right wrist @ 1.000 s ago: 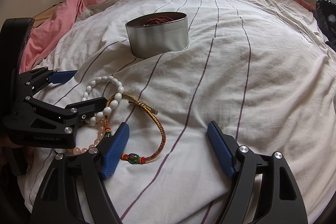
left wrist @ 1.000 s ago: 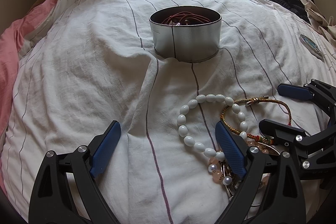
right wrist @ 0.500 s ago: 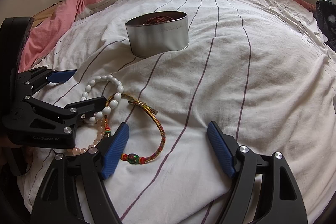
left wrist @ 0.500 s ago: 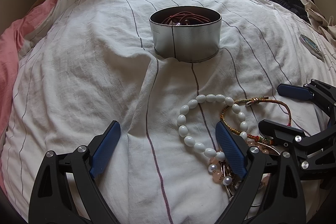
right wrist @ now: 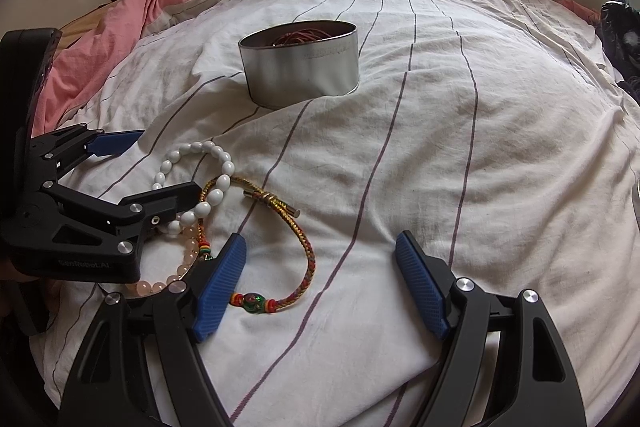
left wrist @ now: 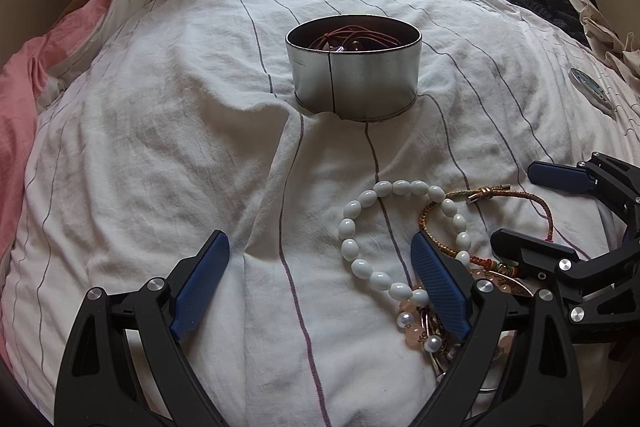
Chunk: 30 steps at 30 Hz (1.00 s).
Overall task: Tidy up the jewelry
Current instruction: 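Grasp the white bead bracelet with the left tool while the right tool grasps the gold cord bracelet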
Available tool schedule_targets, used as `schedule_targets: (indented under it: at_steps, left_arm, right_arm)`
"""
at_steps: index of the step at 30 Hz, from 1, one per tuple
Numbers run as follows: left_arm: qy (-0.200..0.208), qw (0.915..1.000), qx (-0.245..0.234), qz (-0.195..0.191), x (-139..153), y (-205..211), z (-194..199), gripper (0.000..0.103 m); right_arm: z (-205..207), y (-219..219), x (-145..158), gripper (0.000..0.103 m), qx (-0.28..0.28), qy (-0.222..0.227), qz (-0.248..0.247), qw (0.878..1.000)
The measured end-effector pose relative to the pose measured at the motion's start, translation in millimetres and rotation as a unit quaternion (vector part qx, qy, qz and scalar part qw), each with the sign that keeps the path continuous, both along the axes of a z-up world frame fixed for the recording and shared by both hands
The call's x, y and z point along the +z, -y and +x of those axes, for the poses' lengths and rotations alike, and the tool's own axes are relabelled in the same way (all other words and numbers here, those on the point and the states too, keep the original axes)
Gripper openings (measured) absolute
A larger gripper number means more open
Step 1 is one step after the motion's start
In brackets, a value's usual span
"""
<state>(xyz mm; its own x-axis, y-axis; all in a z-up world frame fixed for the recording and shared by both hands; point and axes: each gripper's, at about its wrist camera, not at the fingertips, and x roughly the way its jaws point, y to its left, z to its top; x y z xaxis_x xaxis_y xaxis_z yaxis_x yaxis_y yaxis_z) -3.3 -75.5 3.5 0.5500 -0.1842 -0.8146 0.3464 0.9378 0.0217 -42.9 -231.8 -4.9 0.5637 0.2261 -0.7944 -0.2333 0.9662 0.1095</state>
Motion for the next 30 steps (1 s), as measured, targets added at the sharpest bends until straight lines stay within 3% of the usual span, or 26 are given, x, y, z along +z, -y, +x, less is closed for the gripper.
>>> schedule_targets:
  at_steps: [2, 4, 5, 6, 7, 9, 11, 22, 30]
  left_arm:
    - [0.003, 1.0, 0.001, -0.004, 1, -2, -1, 0.08]
    - [0.007, 0.9999, 0.001, -0.008, 3, -4, -3, 0.068]
    - [0.008, 0.9999, 0.001, -0.011, 4, -5, -4, 0.057]
    - [0.008, 0.9999, 0.003, -0.014, 5, -7, -4, 0.042]
    - [0.008, 0.9997, 0.005, -0.02, 6, -9, -4, 0.035]
    - [0.003, 0.9992, 0.011, -0.039, 8, -15, -2, 0.016]
    - [0.003, 0.9983, 0.02, -0.054, 10, -22, 0, 0.008]
    - [0.009, 0.998, 0.02, -0.059, 12, -22, -2, 0.008]
    - [0.038, 0.997, 0.014, -0.066, 33, -27, -10, 0.008]
  right_arm:
    - [-2, 1, 1, 0.067, 0.0, 0.004, 0.001, 1.0]
    - [-4, 5, 2, 0.047, -0.003, 0.008, 0.004, 1.0]
    - [-4, 6, 3, 0.041, -0.004, 0.009, 0.007, 1.0]
    - [-5, 9, 4, 0.026, -0.006, 0.009, 0.009, 1.0]
    - [-7, 10, 5, 0.016, -0.01, 0.011, 0.011, 1.0]
    - [-6, 14, 7, 0.008, -0.012, 0.014, 0.02, 1.0]
    - [-10, 14, 9, 0.007, -0.014, 0.022, 0.021, 0.999]
    - [-20, 28, 18, 0.004, -0.028, 0.039, 0.042, 0.998]
    - [-20, 30, 25, 0.004, -0.039, 0.057, 0.059, 0.996]
